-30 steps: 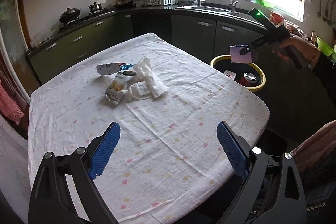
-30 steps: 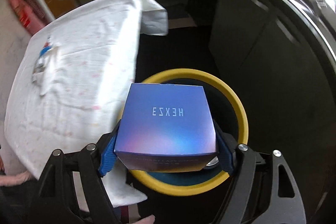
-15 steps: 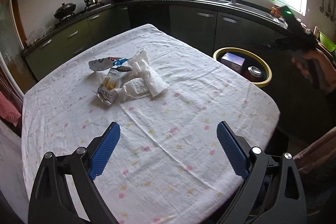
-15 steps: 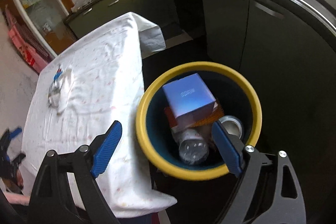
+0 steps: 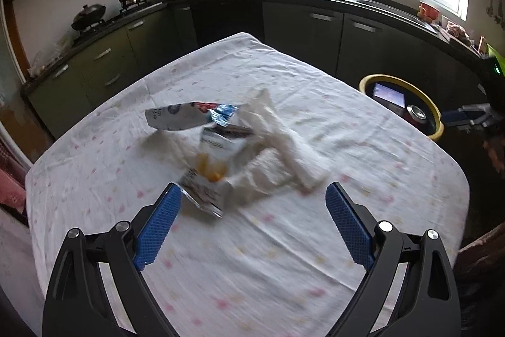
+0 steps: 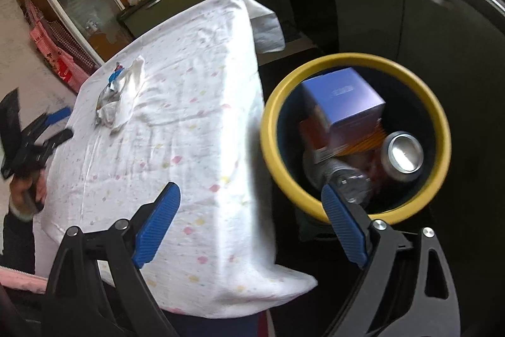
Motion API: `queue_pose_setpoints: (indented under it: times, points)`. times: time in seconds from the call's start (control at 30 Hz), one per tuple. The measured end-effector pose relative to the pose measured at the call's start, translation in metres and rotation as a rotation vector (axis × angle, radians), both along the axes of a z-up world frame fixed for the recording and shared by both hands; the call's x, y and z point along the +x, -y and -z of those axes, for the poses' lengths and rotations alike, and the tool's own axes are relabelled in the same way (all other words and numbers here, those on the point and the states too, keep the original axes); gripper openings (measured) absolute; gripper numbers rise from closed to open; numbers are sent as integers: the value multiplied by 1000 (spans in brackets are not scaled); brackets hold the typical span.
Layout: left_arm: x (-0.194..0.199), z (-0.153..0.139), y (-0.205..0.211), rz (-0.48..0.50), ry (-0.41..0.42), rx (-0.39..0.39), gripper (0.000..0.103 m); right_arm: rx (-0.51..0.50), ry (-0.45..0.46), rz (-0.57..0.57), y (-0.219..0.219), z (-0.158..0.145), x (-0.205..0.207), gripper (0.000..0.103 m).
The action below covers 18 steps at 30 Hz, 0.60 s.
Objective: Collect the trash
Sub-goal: 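Lower the left gripper onto the snack wrapper and grasp it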
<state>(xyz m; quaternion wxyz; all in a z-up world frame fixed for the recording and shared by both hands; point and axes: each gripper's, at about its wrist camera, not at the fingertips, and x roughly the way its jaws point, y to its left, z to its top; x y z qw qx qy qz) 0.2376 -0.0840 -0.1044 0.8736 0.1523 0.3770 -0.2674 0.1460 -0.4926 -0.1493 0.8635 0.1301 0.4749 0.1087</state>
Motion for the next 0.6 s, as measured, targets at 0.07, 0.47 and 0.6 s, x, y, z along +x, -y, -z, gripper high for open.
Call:
queue_pose_setpoints:
  times: [0.07,0.47,0.6]
  points:
    - [19,3,-5,-5,-22,-3,88,-1,-2,-1,-4,1,2,86]
    - [73,20,6,71,-74,17,68,27,-30,-15,-22,7,14,86]
    - [83,27,6,86,-106,13,61,32,-45,-21,-27,10,19,86]
